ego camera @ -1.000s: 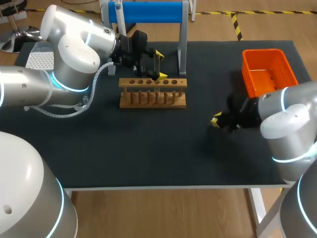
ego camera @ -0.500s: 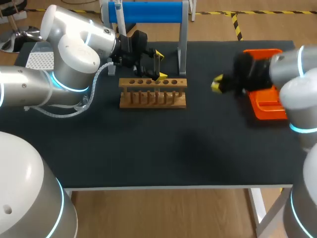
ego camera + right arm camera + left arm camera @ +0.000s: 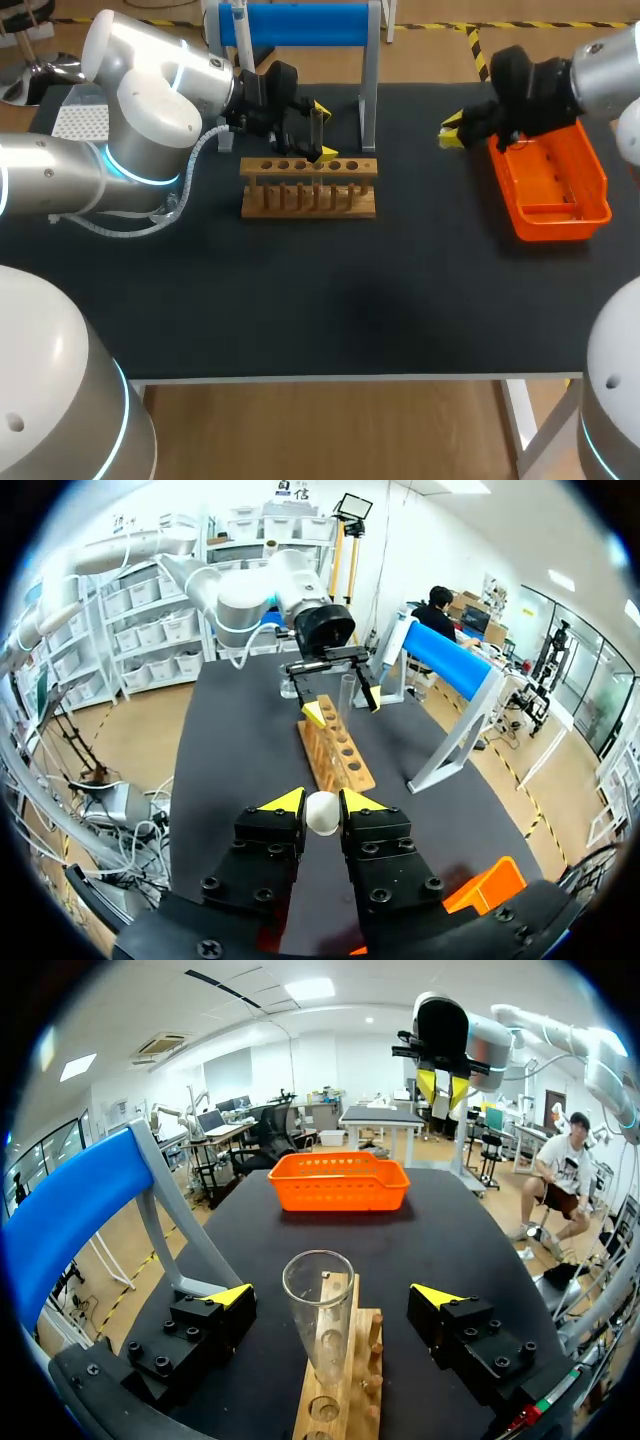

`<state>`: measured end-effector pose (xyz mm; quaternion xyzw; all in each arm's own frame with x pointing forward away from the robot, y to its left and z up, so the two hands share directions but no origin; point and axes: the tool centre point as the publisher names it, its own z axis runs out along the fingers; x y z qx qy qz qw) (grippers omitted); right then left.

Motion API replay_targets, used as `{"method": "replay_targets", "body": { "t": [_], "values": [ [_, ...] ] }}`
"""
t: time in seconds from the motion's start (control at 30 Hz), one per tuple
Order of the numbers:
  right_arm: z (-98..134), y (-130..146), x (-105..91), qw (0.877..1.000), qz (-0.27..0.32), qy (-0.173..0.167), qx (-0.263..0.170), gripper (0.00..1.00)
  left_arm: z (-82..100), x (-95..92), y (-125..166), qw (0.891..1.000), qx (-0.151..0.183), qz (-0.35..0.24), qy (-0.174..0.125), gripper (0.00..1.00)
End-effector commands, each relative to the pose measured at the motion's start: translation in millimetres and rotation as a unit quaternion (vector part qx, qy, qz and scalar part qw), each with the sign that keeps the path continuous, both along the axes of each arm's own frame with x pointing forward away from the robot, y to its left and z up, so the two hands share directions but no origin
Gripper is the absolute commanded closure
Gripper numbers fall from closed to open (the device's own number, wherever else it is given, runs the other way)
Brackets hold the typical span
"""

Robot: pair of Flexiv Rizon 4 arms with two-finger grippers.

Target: Invert the test tube, pick up the pipette, mount the tip to pipette, aspirate from beaker and dispense into the tube, eject the tip, return the pipette, and cap with the stopper.

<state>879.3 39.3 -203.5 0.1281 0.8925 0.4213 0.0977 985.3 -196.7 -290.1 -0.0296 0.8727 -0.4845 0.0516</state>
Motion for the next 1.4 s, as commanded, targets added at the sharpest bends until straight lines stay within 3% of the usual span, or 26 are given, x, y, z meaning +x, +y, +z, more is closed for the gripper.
{"method": "replay_targets", "body": {
  "t": [0.03,0.3,0.87,1.4],
  "values": [
    [6,-7,-2.9,1.0,0.007,0.006,0.0,1.0,-0.1,0.9,1,1.0,0.0,-0.002,0.0,0.0],
    [6,-7,-2.9,1.0,0.007,0.006,0.0,1.0,-0.1,0.9,1,1.0,0.0,-0.002,0.0,0.0],
    [6,79,69.5,0.999,0.035,0.01,-0.005,1.0,-0.1,0.9,1,1.0,0.0,-0.002,0.0,0.0],
    [3,146,101.8,0.999,0.038,0.015,-0.011,1.0,-0.1,0.9,1,1.0,0.0,-0.002,0.0,0.0]
  ]
}}
